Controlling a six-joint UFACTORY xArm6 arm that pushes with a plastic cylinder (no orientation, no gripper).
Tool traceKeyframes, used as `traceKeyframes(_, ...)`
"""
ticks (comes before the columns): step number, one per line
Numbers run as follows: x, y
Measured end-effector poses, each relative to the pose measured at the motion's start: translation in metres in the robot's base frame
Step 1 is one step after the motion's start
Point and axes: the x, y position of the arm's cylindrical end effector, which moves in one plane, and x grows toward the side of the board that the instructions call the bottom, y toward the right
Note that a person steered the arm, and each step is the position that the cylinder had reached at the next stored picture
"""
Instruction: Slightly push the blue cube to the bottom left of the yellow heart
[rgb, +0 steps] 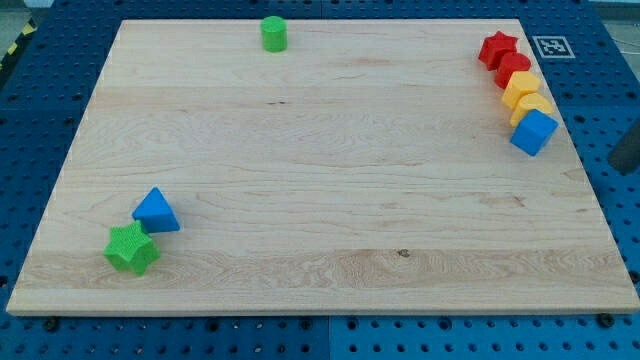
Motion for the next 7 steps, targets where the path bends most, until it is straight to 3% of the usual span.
traceKeyframes(5,-0.02,-0.095)
traceKeyframes(7,-0.02,-0.087)
